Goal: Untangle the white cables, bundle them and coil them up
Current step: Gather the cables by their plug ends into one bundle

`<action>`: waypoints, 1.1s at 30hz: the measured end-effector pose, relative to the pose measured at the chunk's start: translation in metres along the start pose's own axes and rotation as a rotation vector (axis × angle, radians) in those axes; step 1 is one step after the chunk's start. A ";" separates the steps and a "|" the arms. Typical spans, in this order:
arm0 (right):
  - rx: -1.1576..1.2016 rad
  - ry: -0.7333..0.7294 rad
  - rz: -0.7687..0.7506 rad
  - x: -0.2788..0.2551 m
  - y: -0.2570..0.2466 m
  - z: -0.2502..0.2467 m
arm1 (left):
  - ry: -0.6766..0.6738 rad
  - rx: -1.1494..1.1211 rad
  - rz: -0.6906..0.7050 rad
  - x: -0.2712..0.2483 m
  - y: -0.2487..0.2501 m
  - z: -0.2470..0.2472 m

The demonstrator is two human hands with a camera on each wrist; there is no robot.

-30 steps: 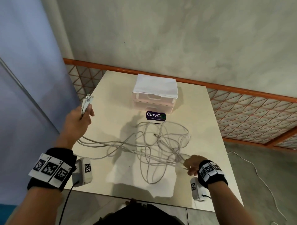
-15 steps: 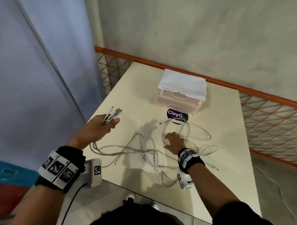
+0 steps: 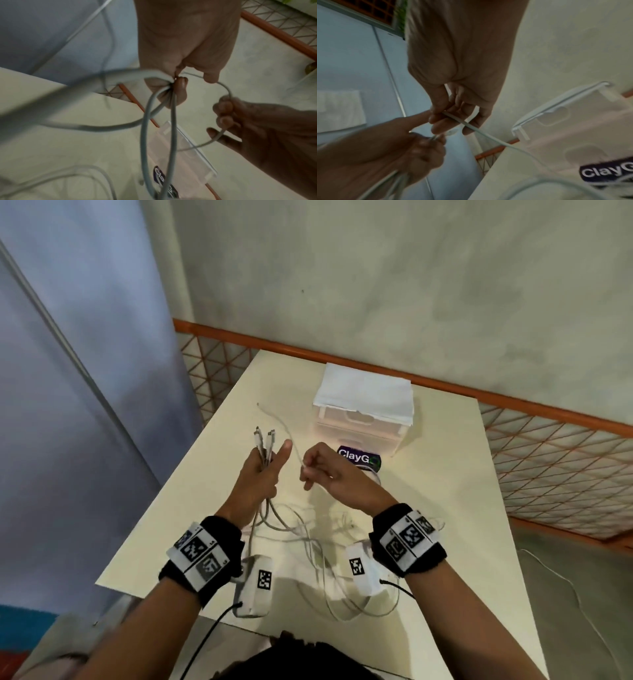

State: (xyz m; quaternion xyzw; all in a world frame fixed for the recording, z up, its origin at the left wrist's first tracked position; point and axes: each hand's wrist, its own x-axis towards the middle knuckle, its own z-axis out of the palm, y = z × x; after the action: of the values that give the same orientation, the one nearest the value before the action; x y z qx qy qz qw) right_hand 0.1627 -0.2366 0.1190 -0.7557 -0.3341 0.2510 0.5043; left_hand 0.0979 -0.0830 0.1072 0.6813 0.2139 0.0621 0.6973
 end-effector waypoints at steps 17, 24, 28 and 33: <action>-0.180 -0.065 0.017 -0.012 0.015 0.008 | -0.023 -0.035 0.203 -0.007 0.015 0.026; -0.377 0.022 0.164 -0.018 0.053 -0.025 | 0.038 -0.318 0.343 -0.002 0.029 0.003; -0.436 0.143 0.386 -0.051 0.089 -0.083 | 0.219 -0.312 0.391 0.002 0.040 -0.027; -0.264 0.365 0.462 -0.080 0.096 -0.114 | 0.215 -0.152 0.418 0.010 0.039 -0.044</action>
State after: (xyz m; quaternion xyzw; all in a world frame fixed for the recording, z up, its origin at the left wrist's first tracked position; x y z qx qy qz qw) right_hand 0.2163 -0.3909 0.0748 -0.9029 -0.0873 0.1736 0.3833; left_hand 0.0978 -0.0363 0.1445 0.6458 0.1359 0.2932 0.6918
